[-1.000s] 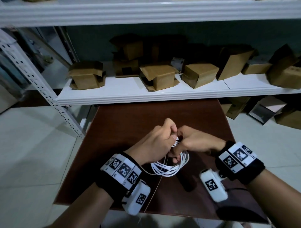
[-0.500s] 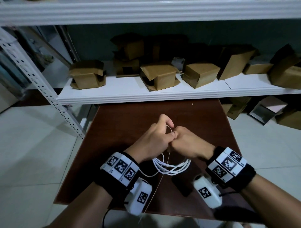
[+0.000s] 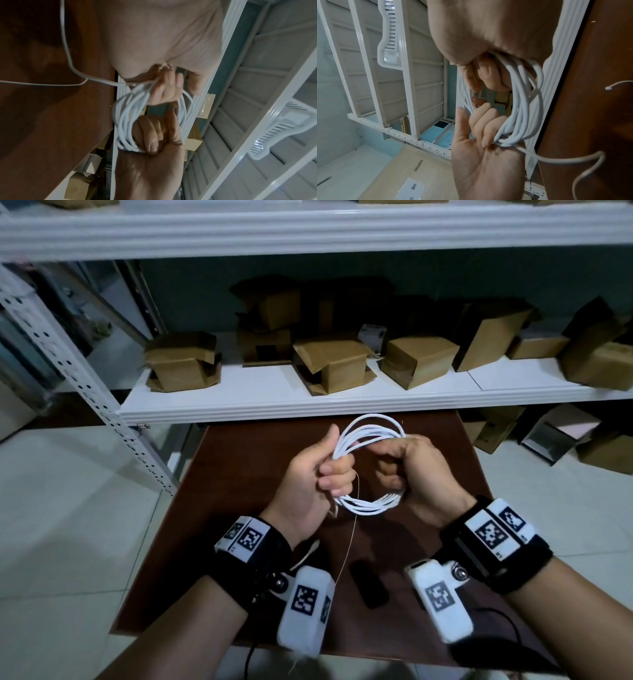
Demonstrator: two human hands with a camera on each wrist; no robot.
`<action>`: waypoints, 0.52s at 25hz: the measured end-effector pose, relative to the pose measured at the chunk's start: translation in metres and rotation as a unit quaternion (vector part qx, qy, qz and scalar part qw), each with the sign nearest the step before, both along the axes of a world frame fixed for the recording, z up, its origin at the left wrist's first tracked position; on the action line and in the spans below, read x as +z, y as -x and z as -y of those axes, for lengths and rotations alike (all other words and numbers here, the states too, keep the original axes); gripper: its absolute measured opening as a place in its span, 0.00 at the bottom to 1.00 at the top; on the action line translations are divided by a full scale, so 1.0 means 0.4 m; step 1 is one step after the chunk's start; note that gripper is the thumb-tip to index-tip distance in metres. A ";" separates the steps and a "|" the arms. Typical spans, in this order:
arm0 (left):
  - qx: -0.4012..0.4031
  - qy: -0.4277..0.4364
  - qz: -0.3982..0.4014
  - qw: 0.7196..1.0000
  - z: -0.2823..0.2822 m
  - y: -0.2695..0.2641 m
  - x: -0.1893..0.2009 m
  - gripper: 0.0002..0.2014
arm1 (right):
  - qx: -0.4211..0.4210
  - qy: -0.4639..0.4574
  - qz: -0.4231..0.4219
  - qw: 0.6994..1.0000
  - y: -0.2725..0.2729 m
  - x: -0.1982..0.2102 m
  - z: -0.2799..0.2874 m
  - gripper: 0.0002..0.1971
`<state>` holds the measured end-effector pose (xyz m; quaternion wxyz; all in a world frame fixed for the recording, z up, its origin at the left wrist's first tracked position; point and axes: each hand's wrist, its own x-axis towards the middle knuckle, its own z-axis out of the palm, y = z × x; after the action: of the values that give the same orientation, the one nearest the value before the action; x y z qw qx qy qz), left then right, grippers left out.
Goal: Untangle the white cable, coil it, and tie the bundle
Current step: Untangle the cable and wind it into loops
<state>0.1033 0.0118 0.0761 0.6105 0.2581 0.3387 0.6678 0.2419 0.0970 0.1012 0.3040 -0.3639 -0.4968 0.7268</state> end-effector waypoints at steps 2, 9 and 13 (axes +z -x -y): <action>0.050 0.021 -0.007 0.999 -0.010 0.002 0.000 0.19 | 0.030 0.012 -0.018 0.999 0.000 -0.006 0.007 0.21; 0.128 0.033 -0.026 0.991 -0.013 0.040 0.026 0.19 | 0.117 -0.068 -0.039 0.990 -0.008 0.003 0.026 0.19; 0.150 0.046 -0.052 0.986 -0.007 0.042 0.018 0.20 | 0.159 -0.093 -0.059 0.981 -0.018 0.005 0.031 0.24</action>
<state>0.0866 0.0145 0.0834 0.4956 0.2106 0.4351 0.7216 0.2490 0.0847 0.1032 0.2459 -0.2070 -0.5948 0.7368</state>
